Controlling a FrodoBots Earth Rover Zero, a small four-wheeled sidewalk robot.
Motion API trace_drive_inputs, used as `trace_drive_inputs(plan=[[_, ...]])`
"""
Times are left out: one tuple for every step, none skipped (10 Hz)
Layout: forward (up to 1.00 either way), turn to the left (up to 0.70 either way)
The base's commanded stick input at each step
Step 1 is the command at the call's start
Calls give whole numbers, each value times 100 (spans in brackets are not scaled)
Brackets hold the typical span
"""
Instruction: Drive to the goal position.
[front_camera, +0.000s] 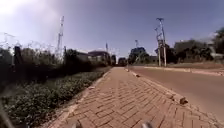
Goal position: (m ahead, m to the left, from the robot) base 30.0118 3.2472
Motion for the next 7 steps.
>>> trace_drive_inputs(plan=[[100,-17],[100,0],[100,0],[100,0],[100,0],[100,0],[100,0]])
